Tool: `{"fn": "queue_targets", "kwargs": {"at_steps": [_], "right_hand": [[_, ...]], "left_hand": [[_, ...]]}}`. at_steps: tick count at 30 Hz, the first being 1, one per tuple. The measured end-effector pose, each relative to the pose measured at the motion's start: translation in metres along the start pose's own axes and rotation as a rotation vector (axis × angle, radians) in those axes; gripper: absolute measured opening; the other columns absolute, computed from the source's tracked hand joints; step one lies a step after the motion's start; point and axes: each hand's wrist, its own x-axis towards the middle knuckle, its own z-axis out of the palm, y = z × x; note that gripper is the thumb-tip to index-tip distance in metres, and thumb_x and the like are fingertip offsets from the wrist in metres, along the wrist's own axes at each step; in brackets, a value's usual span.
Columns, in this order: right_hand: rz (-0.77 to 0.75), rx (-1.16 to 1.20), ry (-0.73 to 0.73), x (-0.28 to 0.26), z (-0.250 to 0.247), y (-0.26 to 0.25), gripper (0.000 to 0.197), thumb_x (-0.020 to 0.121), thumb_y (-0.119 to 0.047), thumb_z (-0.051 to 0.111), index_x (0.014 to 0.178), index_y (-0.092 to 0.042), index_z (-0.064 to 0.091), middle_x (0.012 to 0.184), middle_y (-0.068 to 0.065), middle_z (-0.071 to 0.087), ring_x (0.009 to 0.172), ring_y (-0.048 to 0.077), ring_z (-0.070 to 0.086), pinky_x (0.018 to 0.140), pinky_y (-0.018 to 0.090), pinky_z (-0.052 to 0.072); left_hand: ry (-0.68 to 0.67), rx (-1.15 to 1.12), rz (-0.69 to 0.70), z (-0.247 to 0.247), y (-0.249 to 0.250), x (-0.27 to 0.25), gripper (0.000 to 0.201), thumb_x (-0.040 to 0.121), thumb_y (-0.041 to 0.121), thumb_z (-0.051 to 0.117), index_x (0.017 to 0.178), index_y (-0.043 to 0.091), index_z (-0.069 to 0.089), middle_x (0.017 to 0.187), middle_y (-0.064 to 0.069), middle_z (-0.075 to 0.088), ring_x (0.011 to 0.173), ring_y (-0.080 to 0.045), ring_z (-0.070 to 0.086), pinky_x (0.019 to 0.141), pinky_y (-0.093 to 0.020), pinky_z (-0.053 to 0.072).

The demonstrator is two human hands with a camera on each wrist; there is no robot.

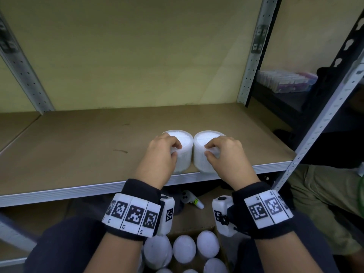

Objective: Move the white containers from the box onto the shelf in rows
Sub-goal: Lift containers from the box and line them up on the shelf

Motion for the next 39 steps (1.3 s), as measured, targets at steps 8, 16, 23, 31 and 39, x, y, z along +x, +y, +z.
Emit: {"fn": "queue_targets", "kwargs": {"at_steps": [8,16,23,31,39], "right_hand": [[0.064,-0.038,-0.071,0.039,-0.002,0.005,0.021,0.089,-0.018,0.060,0.107,-0.014,0.071,0.110,0.005,0.069,0.105,0.023,0.063,0.090,0.030,0.048],[0.124,-0.033,-0.144,0.106,0.007,0.032,0.022,0.090,-0.017,0.060,0.109,-0.015,0.070,0.118,0.007,0.065,0.108,0.026,0.061,0.093,0.033,0.050],[0.130,-0.042,-0.153,0.167,0.018,0.050,0.018,0.090,-0.014,0.060,0.103,-0.009,0.071,0.111,0.010,0.069,0.102,0.028,0.064,0.092,0.036,0.052],[0.118,-0.065,-0.178,0.232,0.029,0.063,0.023,0.093,-0.008,0.053,0.106,0.001,0.070,0.114,0.016,0.068,0.104,0.032,0.063,0.094,0.038,0.050],[0.140,-0.103,-0.160,0.284,0.045,0.077,0.022,0.092,-0.014,0.054,0.103,-0.007,0.071,0.114,0.012,0.068,0.104,0.031,0.063,0.091,0.037,0.052]], "left_hand": [[-0.028,0.055,-0.013,0.011,0.001,0.045,0.029,0.089,0.001,0.052,0.107,0.014,0.069,0.116,-0.002,0.063,0.107,-0.016,0.057,0.079,-0.014,0.035],[-0.148,0.055,-0.066,0.038,0.000,0.114,0.030,0.091,-0.002,0.051,0.113,0.011,0.067,0.125,-0.009,0.060,0.108,-0.022,0.062,0.089,-0.026,0.047],[-0.169,0.032,-0.098,0.057,-0.006,0.177,0.029,0.092,-0.001,0.051,0.114,0.010,0.066,0.125,-0.011,0.063,0.110,-0.024,0.063,0.097,-0.031,0.050],[-0.186,0.027,-0.086,0.076,-0.020,0.247,0.028,0.090,0.000,0.053,0.114,0.006,0.067,0.125,-0.013,0.060,0.114,-0.027,0.061,0.102,-0.031,0.046],[-0.119,0.016,-0.046,0.093,-0.033,0.296,0.028,0.089,-0.001,0.054,0.113,0.005,0.067,0.123,-0.014,0.063,0.113,-0.026,0.060,0.099,-0.028,0.046]]}}
